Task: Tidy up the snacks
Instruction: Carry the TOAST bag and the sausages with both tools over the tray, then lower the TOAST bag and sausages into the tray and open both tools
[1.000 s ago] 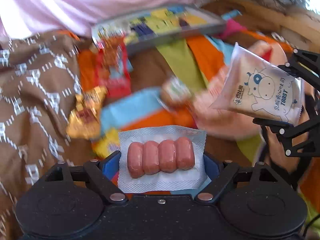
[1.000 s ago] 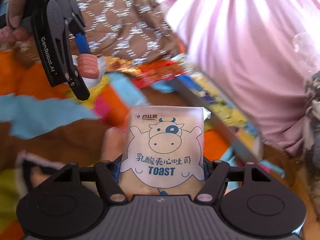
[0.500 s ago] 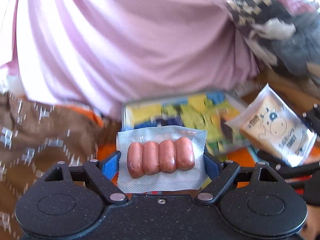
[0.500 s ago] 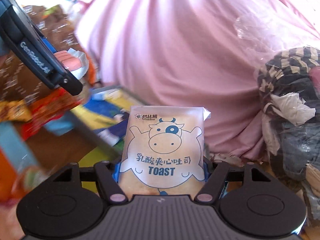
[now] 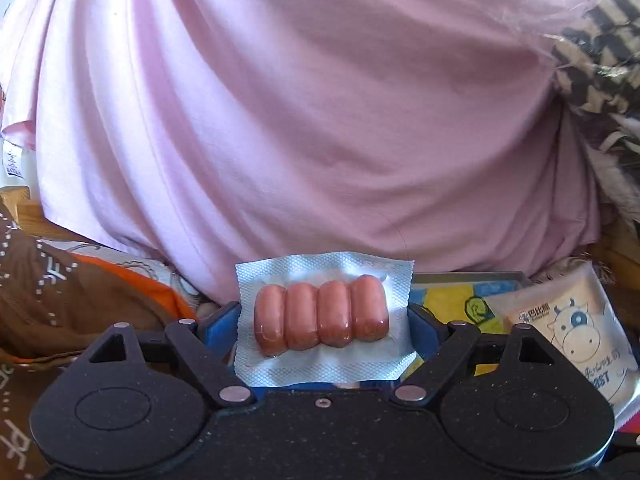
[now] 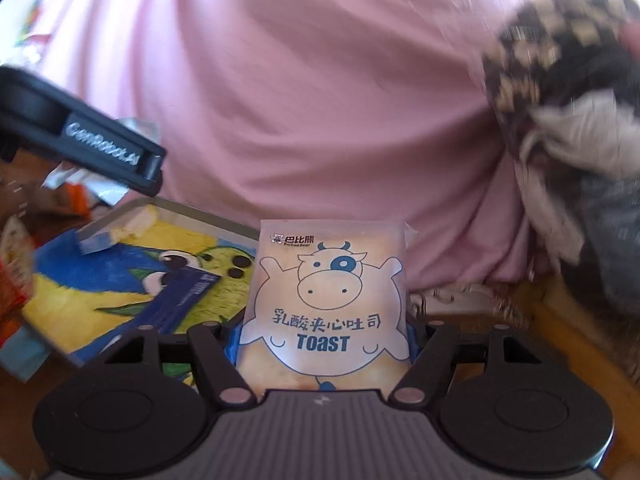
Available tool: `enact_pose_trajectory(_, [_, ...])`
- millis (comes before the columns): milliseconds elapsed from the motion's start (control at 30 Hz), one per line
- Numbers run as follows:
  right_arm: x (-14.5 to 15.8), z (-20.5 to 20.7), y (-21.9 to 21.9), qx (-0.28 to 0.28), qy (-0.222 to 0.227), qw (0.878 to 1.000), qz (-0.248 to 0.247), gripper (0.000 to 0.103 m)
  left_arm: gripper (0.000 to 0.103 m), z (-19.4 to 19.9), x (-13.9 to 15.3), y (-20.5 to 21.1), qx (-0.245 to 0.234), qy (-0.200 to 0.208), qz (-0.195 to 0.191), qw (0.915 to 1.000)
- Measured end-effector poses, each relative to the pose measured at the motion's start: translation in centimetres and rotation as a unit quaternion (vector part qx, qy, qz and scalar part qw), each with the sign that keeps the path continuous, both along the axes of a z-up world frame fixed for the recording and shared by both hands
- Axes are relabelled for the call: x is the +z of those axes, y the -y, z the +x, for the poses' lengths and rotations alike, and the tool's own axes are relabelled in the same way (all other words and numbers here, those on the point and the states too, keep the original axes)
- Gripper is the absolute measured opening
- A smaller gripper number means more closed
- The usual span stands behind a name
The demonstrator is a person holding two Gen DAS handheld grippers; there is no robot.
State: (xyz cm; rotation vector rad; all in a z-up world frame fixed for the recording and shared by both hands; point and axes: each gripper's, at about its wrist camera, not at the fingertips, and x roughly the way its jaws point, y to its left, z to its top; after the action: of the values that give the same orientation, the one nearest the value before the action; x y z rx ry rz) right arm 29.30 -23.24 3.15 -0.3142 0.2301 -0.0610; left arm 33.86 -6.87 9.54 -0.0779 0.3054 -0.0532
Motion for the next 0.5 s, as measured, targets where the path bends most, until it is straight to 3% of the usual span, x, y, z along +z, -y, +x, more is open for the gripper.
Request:
enact_pose_trajectory(233, [-1.3, 3.5, 3.0, -0.046, -0.052, 0.994, 0.079, 0.073, 0.086, 2.7, -1.8, 1.9, 0.013, -0.038, -0.026, 0.9988])
enact_pose_trajectory(500, [-3.0, 4.1, 4.3, -0.051, -0.079, 0.99, 0.104, 0.074, 0.088, 4.9, -4.6, 2.9, 0.023, -0.093, -0.039, 0.9946])
